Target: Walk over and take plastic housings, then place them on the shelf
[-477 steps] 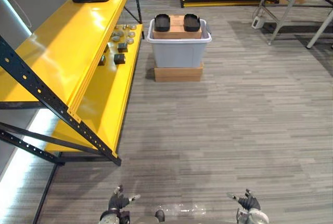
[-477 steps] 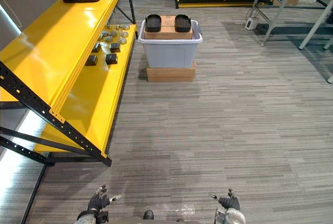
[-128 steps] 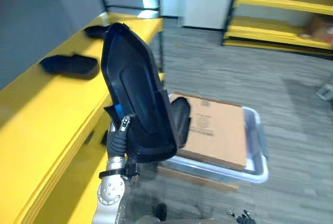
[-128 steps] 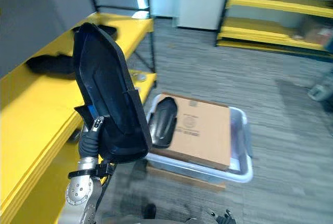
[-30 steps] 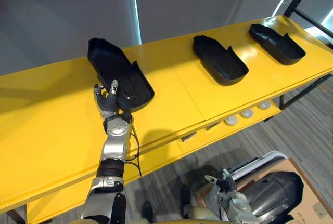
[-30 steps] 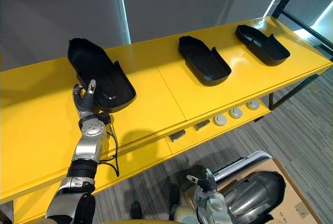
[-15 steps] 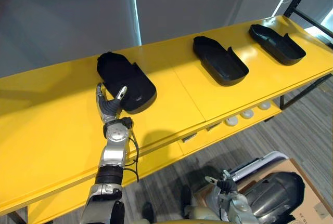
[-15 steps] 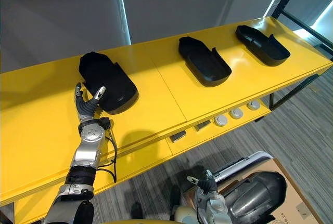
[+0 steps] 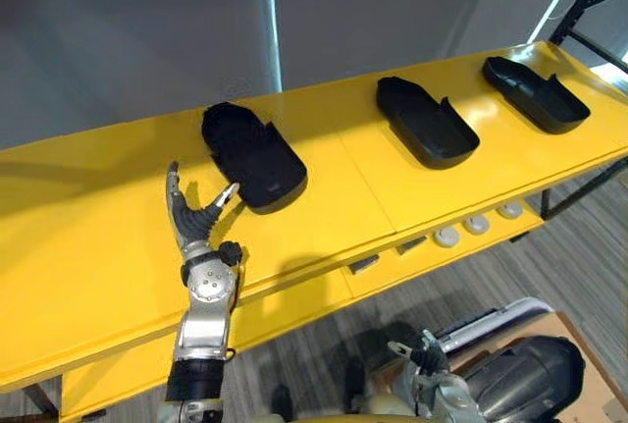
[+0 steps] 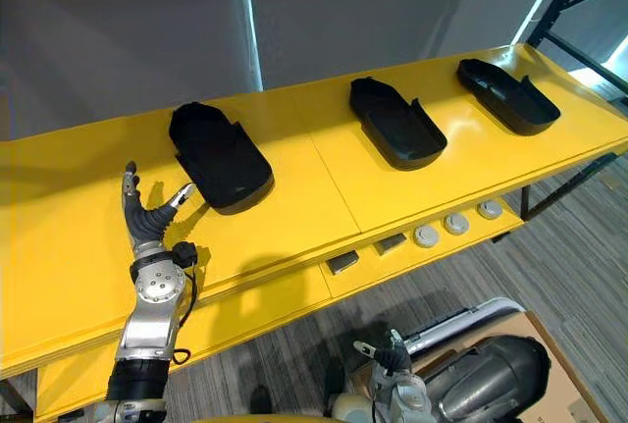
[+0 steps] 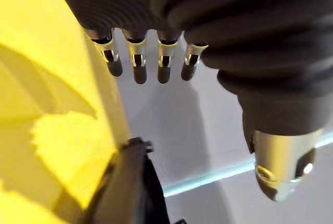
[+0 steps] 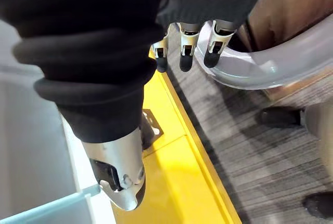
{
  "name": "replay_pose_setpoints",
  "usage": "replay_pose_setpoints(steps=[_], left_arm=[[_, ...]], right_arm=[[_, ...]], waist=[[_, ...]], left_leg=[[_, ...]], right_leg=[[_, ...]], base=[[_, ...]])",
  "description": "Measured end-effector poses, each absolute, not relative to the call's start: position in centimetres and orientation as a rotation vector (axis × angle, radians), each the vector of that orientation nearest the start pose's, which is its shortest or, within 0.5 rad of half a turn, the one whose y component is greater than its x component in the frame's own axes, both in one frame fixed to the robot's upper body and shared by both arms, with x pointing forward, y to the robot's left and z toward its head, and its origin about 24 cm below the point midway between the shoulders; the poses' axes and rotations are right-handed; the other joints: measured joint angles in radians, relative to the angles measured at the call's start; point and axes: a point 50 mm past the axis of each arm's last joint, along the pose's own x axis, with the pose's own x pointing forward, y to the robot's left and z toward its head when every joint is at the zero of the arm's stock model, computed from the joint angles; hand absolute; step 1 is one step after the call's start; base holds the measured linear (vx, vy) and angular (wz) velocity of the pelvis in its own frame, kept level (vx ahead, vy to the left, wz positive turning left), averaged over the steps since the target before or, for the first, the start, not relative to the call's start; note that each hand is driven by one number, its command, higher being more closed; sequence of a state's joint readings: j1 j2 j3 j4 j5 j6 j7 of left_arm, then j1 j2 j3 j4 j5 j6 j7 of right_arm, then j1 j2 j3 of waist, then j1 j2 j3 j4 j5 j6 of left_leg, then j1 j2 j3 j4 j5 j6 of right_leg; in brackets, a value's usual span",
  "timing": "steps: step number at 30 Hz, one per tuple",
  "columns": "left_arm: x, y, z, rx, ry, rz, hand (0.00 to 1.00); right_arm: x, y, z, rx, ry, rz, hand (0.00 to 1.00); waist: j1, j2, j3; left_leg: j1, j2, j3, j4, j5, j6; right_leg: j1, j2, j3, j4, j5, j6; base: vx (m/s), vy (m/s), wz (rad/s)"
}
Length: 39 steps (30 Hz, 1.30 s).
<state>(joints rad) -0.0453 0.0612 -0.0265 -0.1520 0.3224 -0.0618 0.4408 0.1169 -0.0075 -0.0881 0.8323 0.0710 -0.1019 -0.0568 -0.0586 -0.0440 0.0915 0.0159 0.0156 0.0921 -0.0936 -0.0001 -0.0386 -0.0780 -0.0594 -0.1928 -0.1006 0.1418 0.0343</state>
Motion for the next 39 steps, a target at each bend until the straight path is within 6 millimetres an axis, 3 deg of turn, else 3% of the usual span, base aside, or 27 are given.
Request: replay_pose_setpoints(steps=[10, 17, 19, 28, 39], left_arm=[[25.0, 11.9, 8.7, 0.327, -0.321, 0.086, 1.0], [25.5, 9.6, 6.1, 0.401, -0.229, -0.053, 1.0], [25.8, 9.5, 5.7, 0.43, -0.218, -0.061, 1.0], [26.5, 9.5, 4.6, 0.471, -0.16, -0.064, 1.0], [28.2, 10.8, 5.0, 0.483, -0.155, 0.029, 1.0]], right_arm=[[13.4, -16.9, -13.8, 0.065, 0.842, -0.167, 0.0], [13.7, -16.9, -13.8, 0.064, 0.835, -0.163, 0.0], [13.7, -16.9, -13.7, 0.065, 0.834, -0.162, 0.0], [13.9, -16.8, -13.7, 0.065, 0.83, -0.162, 0.0], [14.2, -16.8, -13.5, 0.066, 0.821, -0.162, 0.0]], waist=[[0.007, 0.017, -0.009], [0.002, 0.019, -0.012], [-0.011, 0.019, -0.013], [-0.017, 0.019, -0.013], [-0.038, 0.018, -0.012]], left_leg=[[-0.007, 0.002, 0.002, 0.0, 0.003, 0.005], [-0.02, 0.001, 0.008, 0.0, 0.003, 0.005], [-0.019, 0.002, 0.012, 0.0, 0.003, 0.005], [-0.019, 0.002, 0.035, 0.0, 0.001, 0.007], [-0.023, 0.002, 0.048, 0.0, -0.003, 0.008]], right_leg=[[-0.016, 0.003, 0.001, 0.0, 0.0, 0.0], [-0.03, 0.002, 0.005, -0.003, 0.0, 0.001], [-0.032, 0.003, 0.009, -0.003, 0.0, 0.0], [-0.041, 0.005, 0.029, -0.003, 0.0, 0.0], [-0.051, 0.006, 0.038, -0.004, 0.002, 0.0]], base=[[0.0, 0.0, 0.0], [0.0, 0.002, -0.01], [0.01, 0.016, -0.07], [0.01, 0.017, -0.07], [0.0, 0.01, -0.03]])
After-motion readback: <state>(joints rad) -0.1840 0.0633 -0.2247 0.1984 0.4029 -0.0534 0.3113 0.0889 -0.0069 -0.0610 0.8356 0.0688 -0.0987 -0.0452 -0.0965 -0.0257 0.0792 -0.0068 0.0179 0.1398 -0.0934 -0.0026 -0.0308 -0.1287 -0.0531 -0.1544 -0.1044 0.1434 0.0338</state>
